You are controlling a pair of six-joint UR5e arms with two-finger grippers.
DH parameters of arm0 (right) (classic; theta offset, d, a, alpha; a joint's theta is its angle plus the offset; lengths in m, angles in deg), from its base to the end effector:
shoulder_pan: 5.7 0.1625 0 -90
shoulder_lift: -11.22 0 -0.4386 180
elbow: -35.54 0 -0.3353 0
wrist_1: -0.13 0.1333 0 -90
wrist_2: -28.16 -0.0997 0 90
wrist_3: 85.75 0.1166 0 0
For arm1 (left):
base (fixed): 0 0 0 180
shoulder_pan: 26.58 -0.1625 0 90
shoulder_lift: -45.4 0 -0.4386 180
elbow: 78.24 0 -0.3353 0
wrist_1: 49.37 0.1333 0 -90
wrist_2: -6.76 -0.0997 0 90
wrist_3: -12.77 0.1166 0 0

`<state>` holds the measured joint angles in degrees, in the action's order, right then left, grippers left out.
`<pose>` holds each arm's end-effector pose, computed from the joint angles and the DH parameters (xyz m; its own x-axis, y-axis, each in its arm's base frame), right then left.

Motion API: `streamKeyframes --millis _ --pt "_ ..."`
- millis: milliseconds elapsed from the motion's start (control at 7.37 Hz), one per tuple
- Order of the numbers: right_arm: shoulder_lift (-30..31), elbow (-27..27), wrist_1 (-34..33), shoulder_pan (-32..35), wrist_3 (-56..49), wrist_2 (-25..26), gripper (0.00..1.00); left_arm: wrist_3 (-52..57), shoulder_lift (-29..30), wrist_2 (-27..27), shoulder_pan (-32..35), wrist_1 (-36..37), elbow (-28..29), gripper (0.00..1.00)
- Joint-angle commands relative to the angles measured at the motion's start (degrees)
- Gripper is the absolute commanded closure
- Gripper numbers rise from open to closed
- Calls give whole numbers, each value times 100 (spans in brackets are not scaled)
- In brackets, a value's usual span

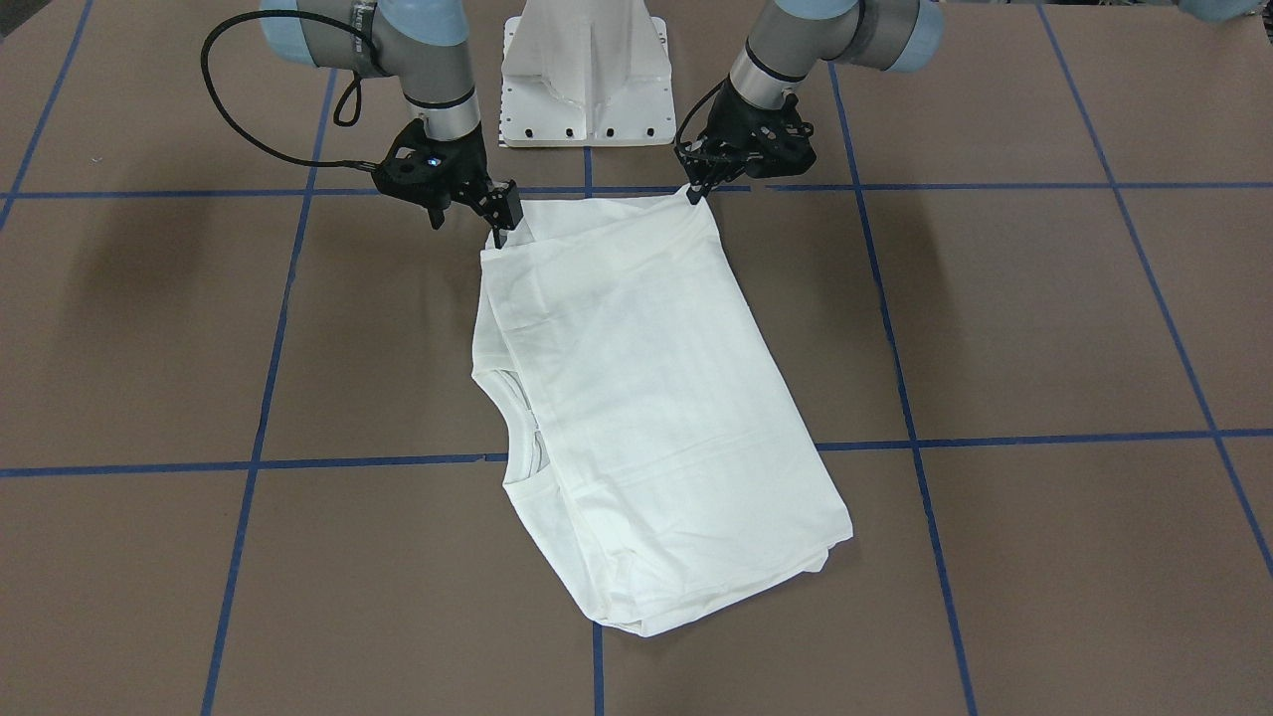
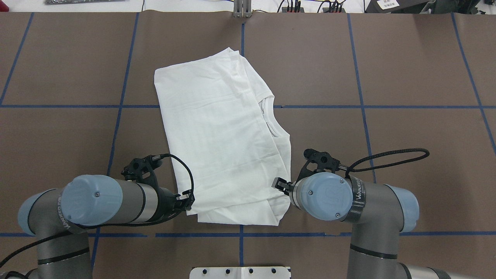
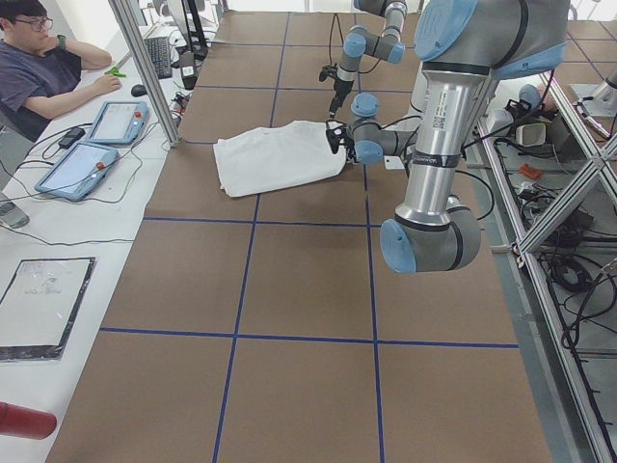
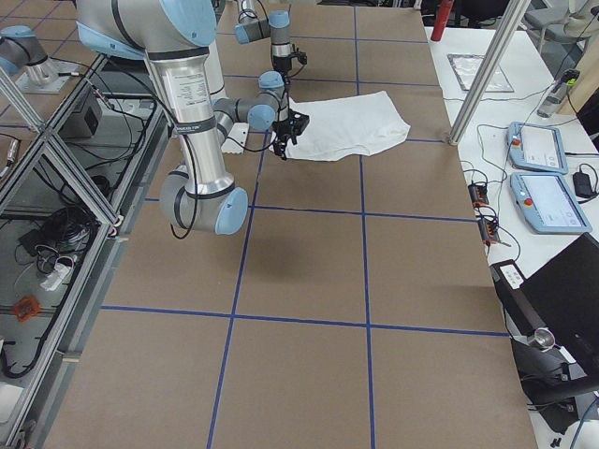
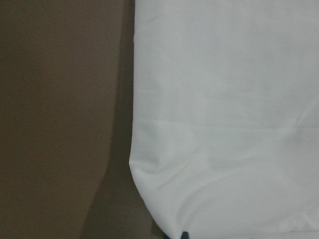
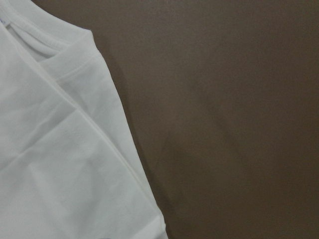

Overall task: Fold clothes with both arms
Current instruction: 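Lower both grippers to the shirt edge nearest the robot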

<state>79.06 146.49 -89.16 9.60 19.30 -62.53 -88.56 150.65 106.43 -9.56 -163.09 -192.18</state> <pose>-0.5081 -0.2758 0.3546 0.6057 0.4349 0.6664 -0.4277 0.8841 -0.1882 0.4668 -0.2618 0.3374 0.3984 -0.3245 -0.8579 0.2283 0.9410 -0.2499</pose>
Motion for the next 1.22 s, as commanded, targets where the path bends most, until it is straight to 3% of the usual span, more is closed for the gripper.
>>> streamKeyframes --millis 0,271,1085 --pt "-60 -161 0 -115 523 182 12 -27 22 -9 -5 0 -6 100" --pt "-200 -345 35 -133 700 298 20 -45 31 -9 -5 0 -14 100" --pt "-289 -478 52 -203 700 377 32 -45 31 0 -5 0 -23 100"
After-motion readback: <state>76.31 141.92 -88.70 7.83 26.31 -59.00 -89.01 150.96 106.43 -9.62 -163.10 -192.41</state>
